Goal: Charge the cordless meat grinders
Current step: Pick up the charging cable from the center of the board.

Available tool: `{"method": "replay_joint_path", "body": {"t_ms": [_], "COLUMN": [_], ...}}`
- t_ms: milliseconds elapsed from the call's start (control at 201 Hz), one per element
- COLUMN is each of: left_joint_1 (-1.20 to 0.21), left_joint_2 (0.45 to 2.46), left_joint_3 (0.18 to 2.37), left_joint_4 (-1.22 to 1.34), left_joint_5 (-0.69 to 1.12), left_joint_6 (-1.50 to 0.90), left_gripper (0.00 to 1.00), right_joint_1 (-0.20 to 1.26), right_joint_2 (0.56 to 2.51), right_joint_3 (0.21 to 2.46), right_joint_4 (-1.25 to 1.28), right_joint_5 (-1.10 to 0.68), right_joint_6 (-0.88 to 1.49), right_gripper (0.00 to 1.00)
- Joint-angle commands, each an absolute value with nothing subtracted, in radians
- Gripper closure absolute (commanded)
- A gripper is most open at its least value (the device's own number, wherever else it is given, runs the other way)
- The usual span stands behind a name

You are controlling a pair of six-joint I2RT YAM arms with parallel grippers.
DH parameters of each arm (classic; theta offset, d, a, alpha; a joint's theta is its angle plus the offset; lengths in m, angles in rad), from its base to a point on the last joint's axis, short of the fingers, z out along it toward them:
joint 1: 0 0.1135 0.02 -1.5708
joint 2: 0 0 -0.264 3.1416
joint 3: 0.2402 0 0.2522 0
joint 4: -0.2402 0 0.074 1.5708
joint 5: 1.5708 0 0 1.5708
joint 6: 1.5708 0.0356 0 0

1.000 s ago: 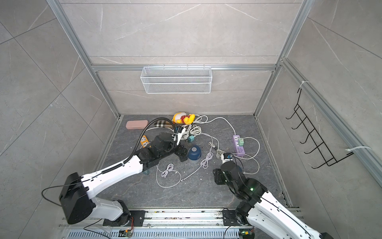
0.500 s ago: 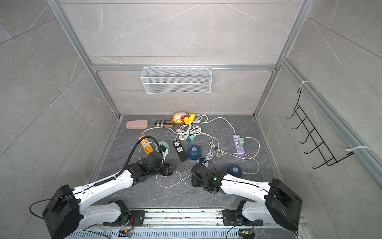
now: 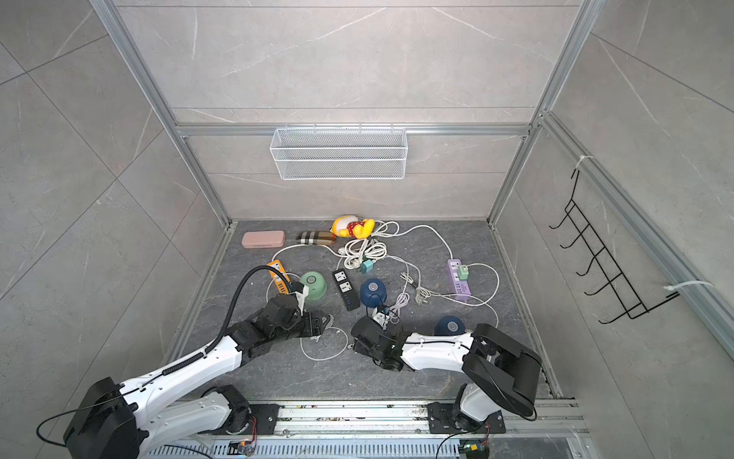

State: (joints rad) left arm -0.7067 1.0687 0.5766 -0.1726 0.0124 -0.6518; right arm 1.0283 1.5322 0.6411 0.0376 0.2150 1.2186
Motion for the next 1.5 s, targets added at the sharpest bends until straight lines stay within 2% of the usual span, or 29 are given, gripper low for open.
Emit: {"method": "replay_joint_path", "body": {"t_ms": [0,393,493,722,827,1001,1300,1499], "left_joint_1": [-0.699,-0.689,-0.689,-0.689,-0.689,-0.689,-0.69,-0.726], "left_joint_2": [1.042,1.069,1.089,1.099,1.089,1.162,1.411,1.476], "left_joint_3": [0.56,0.525,0.522,0.483,0.427,0.408,0.436,0.472], "left_joint_4": [-0.126,0.058,0.102,0.283,0.466,0.666,0.986,1.014], "left_joint_5": [0.054,0.222,0.255,0.353,0.387,0.466,0.549,0.542], "left_joint_6": [-0.657,-0.638,-0.641,-0.637,-0.642,-0.703,-0.917,-0.953], "left_gripper": [0.23,0.23,0.23,0.19,0.21,0.32,0.41,0.45], "right_joint_1": [1.032,1.007,0.983,0.901,0.85,0.775,0.702,0.686], "right_joint_2": [1.545,1.482,1.458,1.341,1.266,1.138,1.091,1.115], "right_joint_3": [0.622,0.597,0.588,0.589,0.599,0.594,0.557,0.547], "right_joint_4": [0.081,0.041,0.04,-0.05,-0.122,-0.174,-0.004,0.085], "right_joint_5": [0.259,0.29,0.263,0.14,0.092,0.065,0.013,-0.003], "right_joint_6": [1.266,1.292,1.294,1.302,1.301,1.321,1.393,1.433], "right_gripper": [0.54,0.78,0.87,1.0,1.0,1.0,1.0,1.0]}}
